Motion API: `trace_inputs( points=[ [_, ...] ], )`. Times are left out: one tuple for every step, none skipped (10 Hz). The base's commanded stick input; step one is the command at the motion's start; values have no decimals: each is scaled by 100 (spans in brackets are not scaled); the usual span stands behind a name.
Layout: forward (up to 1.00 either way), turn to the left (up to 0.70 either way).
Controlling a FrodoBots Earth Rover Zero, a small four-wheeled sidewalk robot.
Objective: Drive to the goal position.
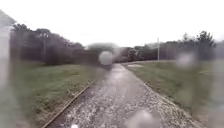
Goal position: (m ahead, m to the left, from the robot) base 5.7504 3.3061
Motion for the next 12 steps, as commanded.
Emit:
trace_inputs(
  points=[
    [70,0],
    [70,0],
    [70,0],
    [70,0],
    [70,0],
    [70,0],
    [70,0],
    [70,0],
    [70,0],
    [70,0],
    [70,0],
    [70,0]
  ],
)
